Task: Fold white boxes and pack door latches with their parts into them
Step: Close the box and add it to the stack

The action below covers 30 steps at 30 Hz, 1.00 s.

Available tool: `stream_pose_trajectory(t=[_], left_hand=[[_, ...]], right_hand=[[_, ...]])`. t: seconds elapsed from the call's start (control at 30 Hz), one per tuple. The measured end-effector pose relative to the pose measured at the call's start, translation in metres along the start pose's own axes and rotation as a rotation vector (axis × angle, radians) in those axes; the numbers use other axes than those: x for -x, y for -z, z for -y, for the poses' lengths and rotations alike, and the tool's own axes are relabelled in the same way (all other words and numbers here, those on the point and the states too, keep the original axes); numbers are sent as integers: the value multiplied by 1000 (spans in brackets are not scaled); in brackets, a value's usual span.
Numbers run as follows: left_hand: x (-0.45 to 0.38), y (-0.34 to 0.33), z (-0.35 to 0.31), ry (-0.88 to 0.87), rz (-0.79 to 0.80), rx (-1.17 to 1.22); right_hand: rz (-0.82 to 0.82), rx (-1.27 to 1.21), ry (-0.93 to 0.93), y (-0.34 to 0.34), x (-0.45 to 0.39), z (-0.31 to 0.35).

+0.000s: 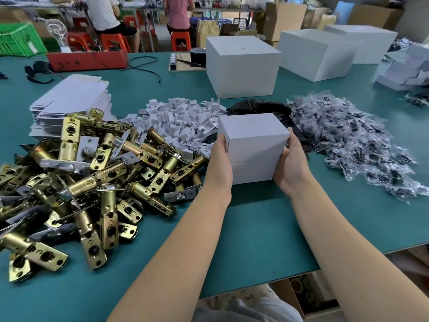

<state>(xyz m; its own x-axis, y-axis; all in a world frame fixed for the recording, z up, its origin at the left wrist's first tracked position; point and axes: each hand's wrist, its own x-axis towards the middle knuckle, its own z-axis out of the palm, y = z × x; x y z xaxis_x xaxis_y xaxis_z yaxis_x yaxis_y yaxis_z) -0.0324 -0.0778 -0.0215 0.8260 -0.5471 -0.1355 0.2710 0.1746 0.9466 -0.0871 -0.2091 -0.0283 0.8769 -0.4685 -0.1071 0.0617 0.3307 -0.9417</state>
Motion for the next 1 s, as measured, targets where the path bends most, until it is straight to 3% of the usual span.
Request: stream_pose_trajectory(t=[0.33,1.0], left_hand=[[10,-2,8,-34,-178,32],[9,-3,11,-41,-113,-80]], right_hand=[[-65,24,21,2,-3,-7],[-207,162,-75,4,-8,-12]])
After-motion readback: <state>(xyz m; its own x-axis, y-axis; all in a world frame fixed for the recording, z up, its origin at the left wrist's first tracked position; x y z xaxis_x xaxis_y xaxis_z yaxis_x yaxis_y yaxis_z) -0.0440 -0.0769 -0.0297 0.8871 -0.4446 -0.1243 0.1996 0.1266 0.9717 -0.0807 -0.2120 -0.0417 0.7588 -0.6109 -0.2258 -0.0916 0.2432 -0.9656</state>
